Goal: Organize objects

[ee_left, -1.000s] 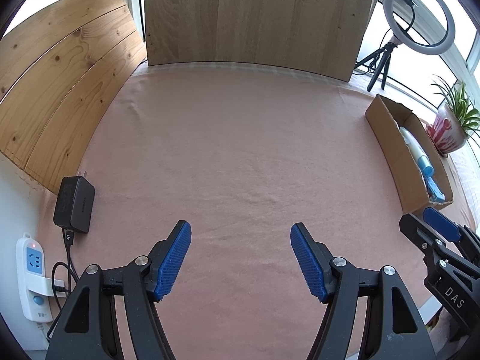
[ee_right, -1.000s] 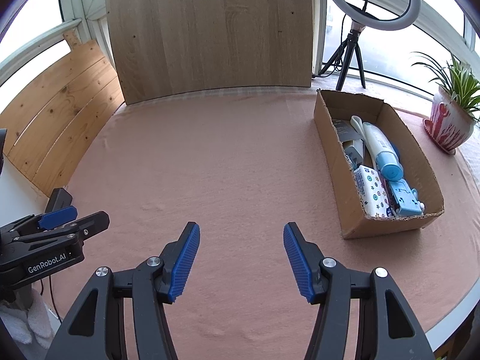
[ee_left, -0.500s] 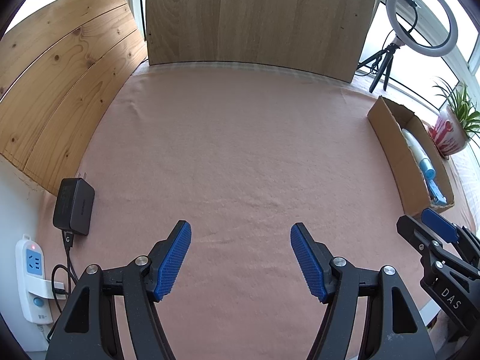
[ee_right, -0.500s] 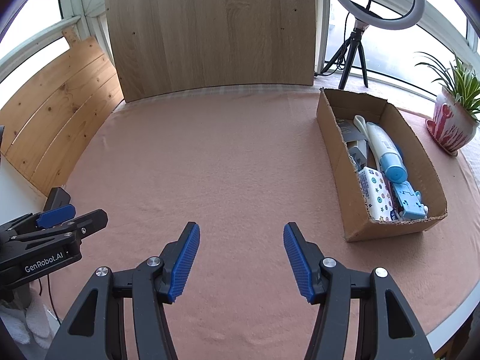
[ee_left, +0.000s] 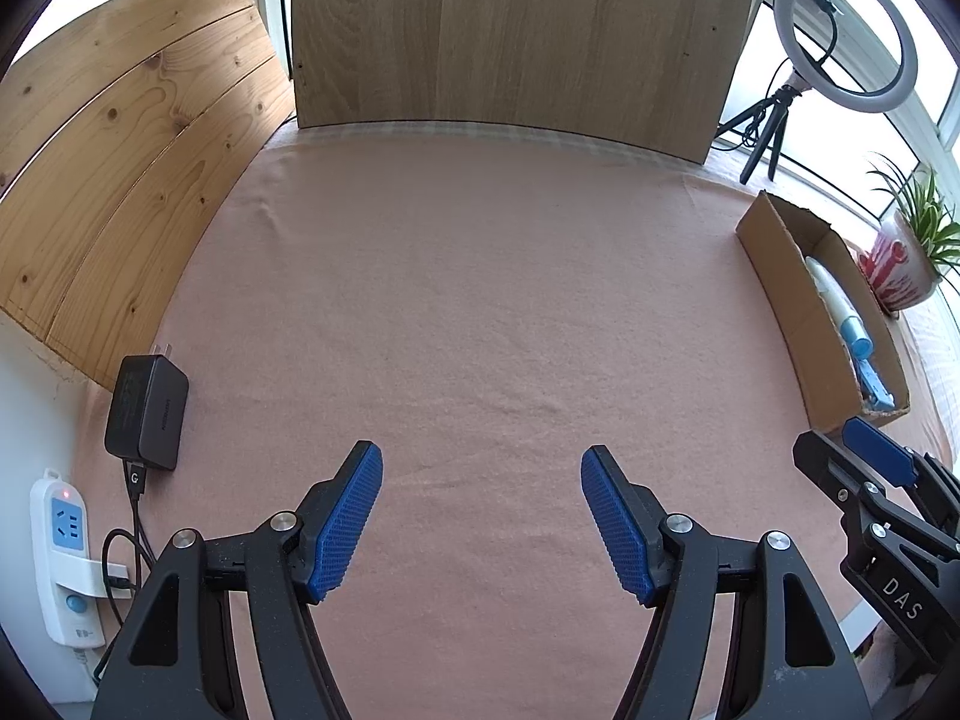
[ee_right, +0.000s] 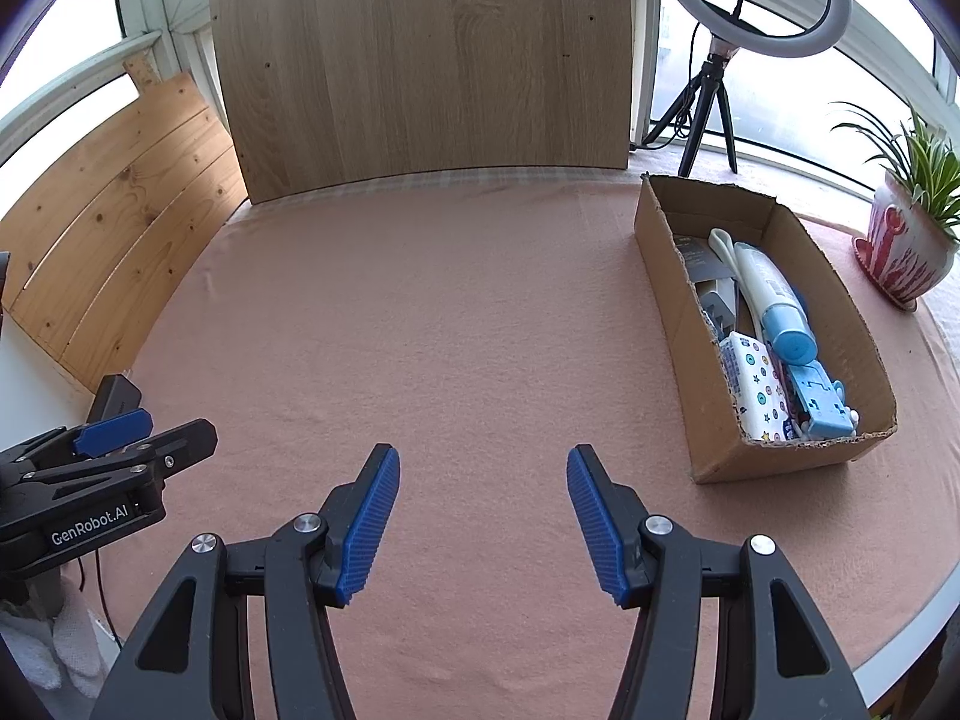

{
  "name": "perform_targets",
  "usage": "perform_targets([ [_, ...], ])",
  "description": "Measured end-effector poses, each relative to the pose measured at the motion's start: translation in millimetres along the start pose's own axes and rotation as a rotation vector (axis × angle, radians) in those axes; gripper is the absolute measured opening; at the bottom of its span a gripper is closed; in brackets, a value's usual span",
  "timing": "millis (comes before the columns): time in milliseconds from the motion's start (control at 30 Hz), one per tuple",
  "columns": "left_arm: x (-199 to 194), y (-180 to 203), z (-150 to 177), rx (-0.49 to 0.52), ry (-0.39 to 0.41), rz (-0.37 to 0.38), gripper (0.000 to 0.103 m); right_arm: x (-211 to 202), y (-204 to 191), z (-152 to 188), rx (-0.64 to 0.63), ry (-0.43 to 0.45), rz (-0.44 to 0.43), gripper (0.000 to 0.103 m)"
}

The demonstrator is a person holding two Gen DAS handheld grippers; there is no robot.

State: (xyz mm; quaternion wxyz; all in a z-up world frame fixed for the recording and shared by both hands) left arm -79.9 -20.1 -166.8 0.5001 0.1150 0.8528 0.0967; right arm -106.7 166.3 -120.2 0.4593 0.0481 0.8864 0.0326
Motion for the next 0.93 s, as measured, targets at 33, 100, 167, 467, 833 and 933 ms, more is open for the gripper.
perform_targets([
  [33,0,0,1,-0.001,0.0,-0.001,0.072,0,0,0,0.001,-0.001,-0.001,0.054],
  [100,1,1,2,-0.001,-0.002,-0.002,0.072,1,-1,1,0.004,-0.004,-0.002,0.054],
  [167,2,1,3,-0.002,-0.003,-0.002,0.072,2,-1,2,0.006,-0.007,-0.002,0.054],
  [467,2,5,1,0.022,0.017,-0.006,0.072,4,-4,3,0.006,-0.013,-0.003,0.054],
  [833,8,3,1,0.014,0.002,-0.007,0.072,10,-7,4,0.004,-0.023,-0.004,0.055],
  [933,12,0,1,0.009,0.001,-0.009,0.073,13,-6,4,0.01,-0.026,-0.004,0.055],
])
Point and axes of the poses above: each gripper's, at about its wrist camera, not at the fingertips, and x roughly the way its jaws point, y to its right, z to its underside, the point moved 10 cm from there along x, roughly the way its jaws point, and after that the axes turned 12 degrees about z, right-handed, at the moved point
